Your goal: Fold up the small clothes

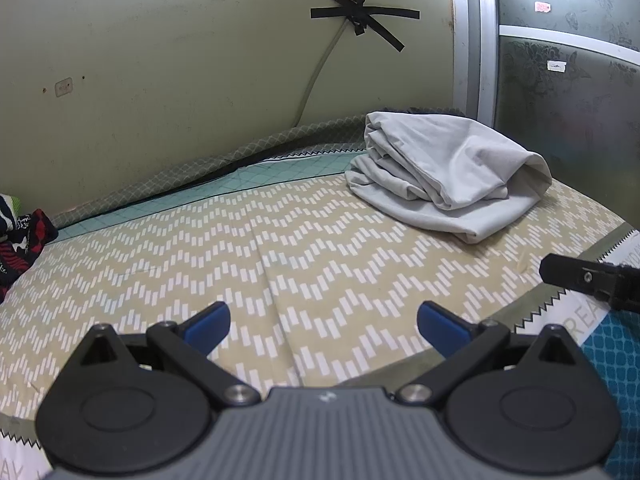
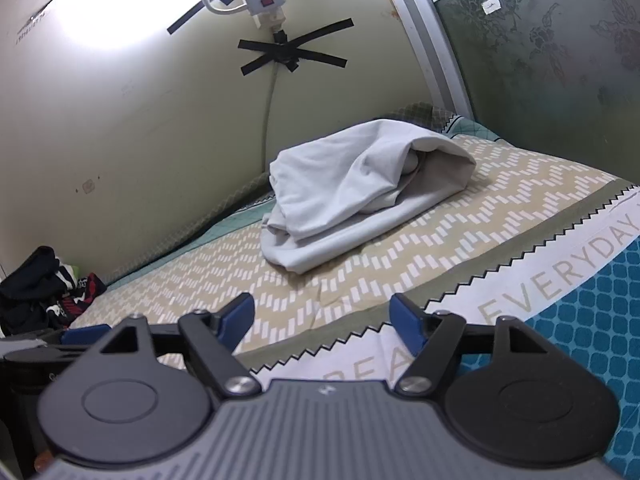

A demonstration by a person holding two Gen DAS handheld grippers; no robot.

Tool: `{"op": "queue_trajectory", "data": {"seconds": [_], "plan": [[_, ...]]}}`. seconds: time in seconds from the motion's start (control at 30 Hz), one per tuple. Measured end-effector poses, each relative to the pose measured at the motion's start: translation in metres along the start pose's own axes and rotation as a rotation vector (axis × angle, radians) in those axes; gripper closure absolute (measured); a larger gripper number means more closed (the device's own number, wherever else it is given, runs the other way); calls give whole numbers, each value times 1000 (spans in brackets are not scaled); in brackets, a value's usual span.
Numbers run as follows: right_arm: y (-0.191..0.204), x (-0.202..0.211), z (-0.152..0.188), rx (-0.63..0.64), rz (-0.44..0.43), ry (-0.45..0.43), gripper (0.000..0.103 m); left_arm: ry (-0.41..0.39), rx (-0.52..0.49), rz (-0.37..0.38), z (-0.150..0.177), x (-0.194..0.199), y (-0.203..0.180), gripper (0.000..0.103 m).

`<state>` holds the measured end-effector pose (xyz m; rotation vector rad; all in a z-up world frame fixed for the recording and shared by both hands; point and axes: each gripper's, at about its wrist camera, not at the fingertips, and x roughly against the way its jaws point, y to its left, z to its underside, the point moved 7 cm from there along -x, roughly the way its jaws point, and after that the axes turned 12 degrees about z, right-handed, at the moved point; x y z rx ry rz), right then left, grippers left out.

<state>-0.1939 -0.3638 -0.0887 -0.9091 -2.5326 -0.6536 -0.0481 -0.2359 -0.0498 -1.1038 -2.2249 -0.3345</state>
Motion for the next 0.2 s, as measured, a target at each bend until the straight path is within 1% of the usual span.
{"op": "queue_trajectory", "data": {"seconds": [0.2], "plan": [[-1, 0, 0, 1, 2, 0, 36, -8, -13, 9, 0, 2, -4, 0]]}}
